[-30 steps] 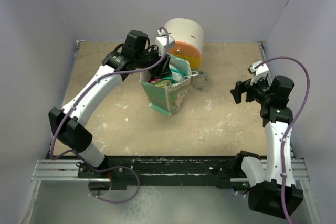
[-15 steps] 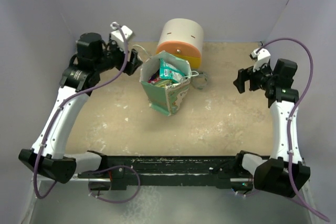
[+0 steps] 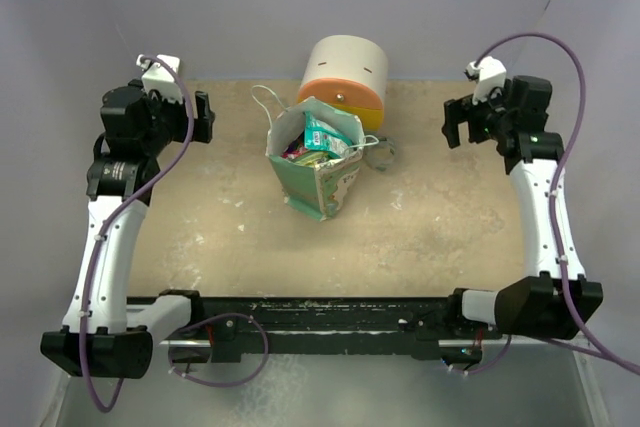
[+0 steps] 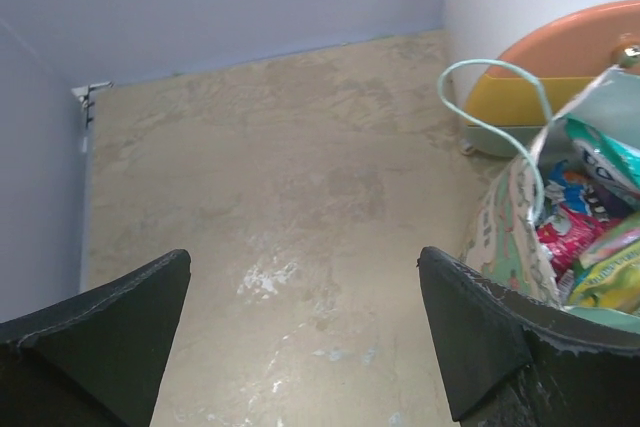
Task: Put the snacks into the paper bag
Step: Reset both arms
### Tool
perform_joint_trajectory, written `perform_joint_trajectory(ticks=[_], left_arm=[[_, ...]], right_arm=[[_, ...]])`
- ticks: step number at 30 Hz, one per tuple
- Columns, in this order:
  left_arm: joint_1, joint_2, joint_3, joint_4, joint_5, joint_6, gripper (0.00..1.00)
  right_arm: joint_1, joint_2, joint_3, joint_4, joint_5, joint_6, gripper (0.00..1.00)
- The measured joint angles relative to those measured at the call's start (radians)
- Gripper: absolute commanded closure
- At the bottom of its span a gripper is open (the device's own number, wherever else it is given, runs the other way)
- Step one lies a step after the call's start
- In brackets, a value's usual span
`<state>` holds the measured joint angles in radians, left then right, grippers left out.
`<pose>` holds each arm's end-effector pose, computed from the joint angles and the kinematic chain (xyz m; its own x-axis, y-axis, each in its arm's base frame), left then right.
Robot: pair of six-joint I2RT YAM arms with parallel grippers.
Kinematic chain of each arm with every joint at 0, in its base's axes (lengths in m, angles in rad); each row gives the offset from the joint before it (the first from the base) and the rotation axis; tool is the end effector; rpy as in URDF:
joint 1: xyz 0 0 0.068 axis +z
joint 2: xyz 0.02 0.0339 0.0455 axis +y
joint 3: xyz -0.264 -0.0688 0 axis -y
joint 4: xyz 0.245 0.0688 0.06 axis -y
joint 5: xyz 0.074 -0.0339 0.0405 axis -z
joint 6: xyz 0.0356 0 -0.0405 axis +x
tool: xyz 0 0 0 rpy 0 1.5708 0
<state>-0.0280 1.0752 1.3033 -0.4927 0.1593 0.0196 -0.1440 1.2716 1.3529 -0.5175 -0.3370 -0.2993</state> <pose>0.2246 -0.0119 0.4310 -0.2578 0.0266 -0.9658 0.1858 0.9823 -0.0226 0.2778 -0.0284 0.4000 -0.3520 -0.2301 -0.9073 -0.2773 0.9514 -0.1338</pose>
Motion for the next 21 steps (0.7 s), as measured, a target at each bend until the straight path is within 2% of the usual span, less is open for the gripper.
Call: perform_joint_trajectory(ticks=[6,12,21], left_arm=[[0.002,0.034,0.002,-0.029,-0.087,0.019,0.01],[0.003,0.034,-0.013,-0.027,-0.103,0.054,0.01],[0.004,-0.013,-0.091,0.003,-0.066,0.084,0.01]], right_arm=[[0.128,0.026,0.052,-0.005,0.145,0.009,0.0],[0.123,-0.001,0.072,-0.007,0.246,0.017,0.0],[0.123,-0.134,0.014,0.008,0.259,0.078,0.0]])
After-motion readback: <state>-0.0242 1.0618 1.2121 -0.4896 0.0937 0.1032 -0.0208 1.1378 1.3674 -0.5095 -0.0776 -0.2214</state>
